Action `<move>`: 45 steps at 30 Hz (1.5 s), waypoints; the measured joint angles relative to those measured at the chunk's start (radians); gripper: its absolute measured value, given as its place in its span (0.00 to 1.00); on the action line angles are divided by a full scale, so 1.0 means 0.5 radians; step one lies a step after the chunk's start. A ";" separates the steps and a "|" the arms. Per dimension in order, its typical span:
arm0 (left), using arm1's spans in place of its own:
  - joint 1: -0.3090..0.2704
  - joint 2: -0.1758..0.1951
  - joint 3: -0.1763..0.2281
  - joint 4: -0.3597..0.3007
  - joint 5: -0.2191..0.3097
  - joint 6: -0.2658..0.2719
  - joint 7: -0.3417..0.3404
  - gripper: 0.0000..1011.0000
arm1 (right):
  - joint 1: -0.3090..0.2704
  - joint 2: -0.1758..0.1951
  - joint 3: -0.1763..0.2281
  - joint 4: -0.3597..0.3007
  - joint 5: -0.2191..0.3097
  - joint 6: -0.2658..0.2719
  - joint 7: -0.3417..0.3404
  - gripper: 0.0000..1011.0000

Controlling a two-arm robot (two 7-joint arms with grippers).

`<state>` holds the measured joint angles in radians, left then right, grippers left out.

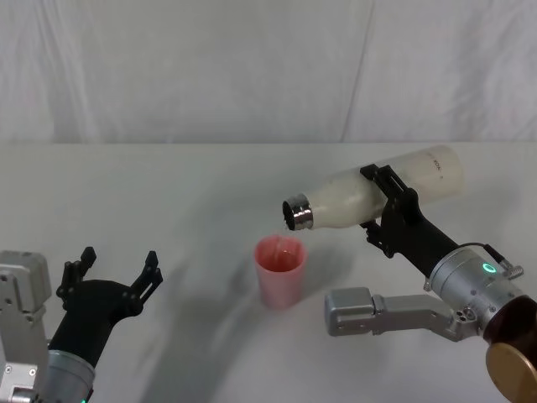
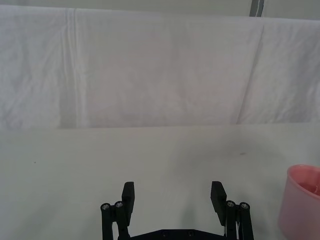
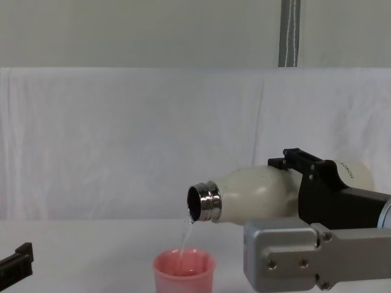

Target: Grasp the thermos with one hand and pour water into the cup lid.

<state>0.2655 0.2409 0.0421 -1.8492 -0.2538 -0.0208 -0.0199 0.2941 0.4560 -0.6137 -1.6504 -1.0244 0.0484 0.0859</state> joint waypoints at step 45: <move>0.000 0.000 0.000 0.000 0.000 0.000 0.000 0.99 | 0.042 0.015 0.000 0.049 0.000 -0.024 -0.032 0.94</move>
<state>0.2655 0.2409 0.0421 -1.8492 -0.2538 -0.0207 -0.0199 0.3153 0.4634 -0.6137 -1.6257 -1.0243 0.0366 0.0696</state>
